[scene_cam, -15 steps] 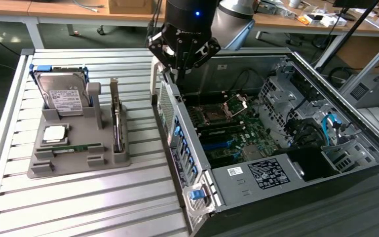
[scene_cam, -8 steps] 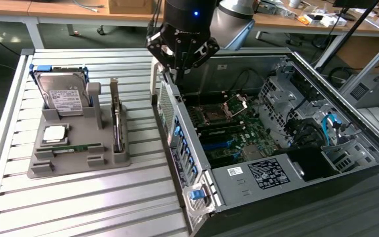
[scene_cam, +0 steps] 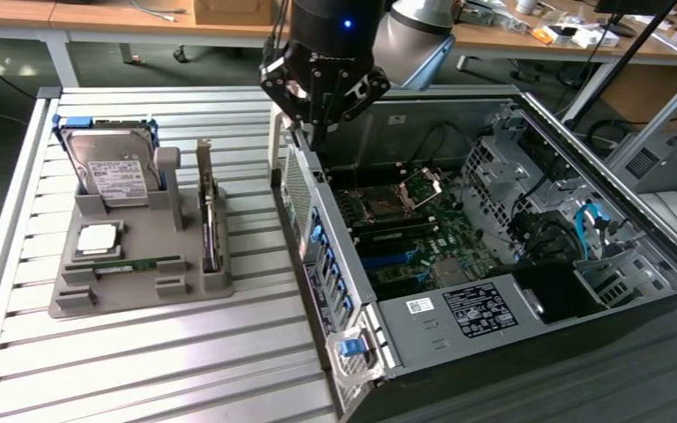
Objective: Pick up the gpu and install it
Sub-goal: 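Reach for the gpu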
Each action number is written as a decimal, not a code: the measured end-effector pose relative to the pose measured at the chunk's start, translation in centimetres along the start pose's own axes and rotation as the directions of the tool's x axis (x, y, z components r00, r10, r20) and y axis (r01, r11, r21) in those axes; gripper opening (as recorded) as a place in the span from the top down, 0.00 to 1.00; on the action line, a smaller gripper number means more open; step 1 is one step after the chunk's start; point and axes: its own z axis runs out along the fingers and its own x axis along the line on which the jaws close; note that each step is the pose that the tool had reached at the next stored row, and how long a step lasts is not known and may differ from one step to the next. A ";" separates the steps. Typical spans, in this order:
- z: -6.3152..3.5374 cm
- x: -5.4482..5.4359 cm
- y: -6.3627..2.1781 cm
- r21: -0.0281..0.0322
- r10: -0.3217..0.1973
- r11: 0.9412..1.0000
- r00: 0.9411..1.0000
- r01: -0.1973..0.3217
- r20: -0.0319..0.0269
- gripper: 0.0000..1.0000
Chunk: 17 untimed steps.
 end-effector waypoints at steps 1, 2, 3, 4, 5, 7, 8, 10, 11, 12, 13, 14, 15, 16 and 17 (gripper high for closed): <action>0.00 0.0 0.00 0.000 0.000 1.000 1.000 0.000 0.000 0.89; 0.00 0.1 -0.01 0.000 0.000 1.000 1.000 0.000 0.000 0.89; 0.00 0.1 -0.01 0.000 0.000 1.000 1.000 0.000 0.000 0.89; 0.00 0.1 -0.01 0.000 0.000 1.000 1.000 0.000 0.000 0.89; -0.01 0.1 -0.01 0.000 0.000 1.000 1.000 0.000 0.000 0.89; -0.01 0.2 -0.01 0.000 0.000 1.000 1.000 0.000 0.000 0.89; -0.01 0.2 -0.02 0.000 0.000 1.000 1.000 0.000 0.000 0.89; -0.01 0.2 -0.02 0.000 0.000 1.000 1.000 0.000 0.000 0.89; -0.01 0.3 -0.02 0.000 0.000 1.000 1.000 0.000 0.000 0.89; -0.01 0.3 -0.02 0.000 0.000 1.000 1.000 0.000 0.000 0.89; -0.01 0.3 -0.02 0.001 0.000 1.000 1.000 0.000 0.000 0.89; -0.01 0.3 -0.03 0.001 0.000 1.000 1.000 0.000 0.000 0.89; -0.01 0.4 -0.03 0.001 0.000 1.000 1.000 0.000 0.000 0.89; -0.01 0.4 -0.03 0.001 0.000 1.000 1.000 0.000 0.000 0.89; -0.01 0.5 -0.03 0.001 0.000 1.000 1.000 0.000 0.000 0.89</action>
